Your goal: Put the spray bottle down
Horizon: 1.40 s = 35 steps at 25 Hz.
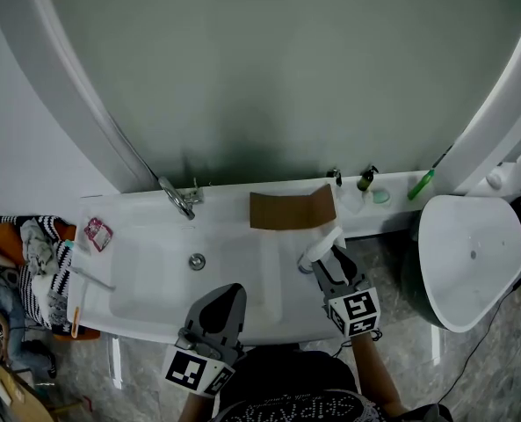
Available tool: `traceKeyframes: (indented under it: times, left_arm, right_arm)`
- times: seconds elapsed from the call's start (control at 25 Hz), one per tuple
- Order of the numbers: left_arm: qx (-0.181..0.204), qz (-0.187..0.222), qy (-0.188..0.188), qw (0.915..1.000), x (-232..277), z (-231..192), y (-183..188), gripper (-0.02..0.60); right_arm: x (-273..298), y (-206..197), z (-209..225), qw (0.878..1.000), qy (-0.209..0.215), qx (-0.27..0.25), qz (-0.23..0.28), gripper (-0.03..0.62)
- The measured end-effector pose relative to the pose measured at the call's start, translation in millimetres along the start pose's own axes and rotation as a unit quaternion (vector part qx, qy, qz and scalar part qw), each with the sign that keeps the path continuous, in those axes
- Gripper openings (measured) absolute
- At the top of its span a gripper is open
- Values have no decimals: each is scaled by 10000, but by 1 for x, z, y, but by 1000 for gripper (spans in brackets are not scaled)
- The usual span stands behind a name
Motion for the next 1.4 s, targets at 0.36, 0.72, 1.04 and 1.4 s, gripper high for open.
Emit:
traceKeyframes:
  times: [0.36,0.72,1.04,1.4]
  left_arm:
    - [-60,1,-208,9998,-3,15,0,2]
    - [-134,85,-381,9992,-11,27,9,2]
    - [-178,193,-593,9979,-19,37,19,2]
    - [-88,118,-740,9971,-30,32,11,2]
  right_arm:
    - [-25,1,1,9999,-150,-47,-44,184]
    - [-59,70,-6,9958,-315,104,849,183]
    - [-102,140,-28,9851,-423,-68,1668,58]
    - [-124,133,-64,9849,-526,169,1644,21]
Point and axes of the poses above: the fingertips, and each gripper's own axes: x forward along the fingers, z to its right, y out of its top, the point moved 3 cm from there along -x, backward along the fingers, and after that the axes turned 15 degrees about z, right-handed, at the moved point
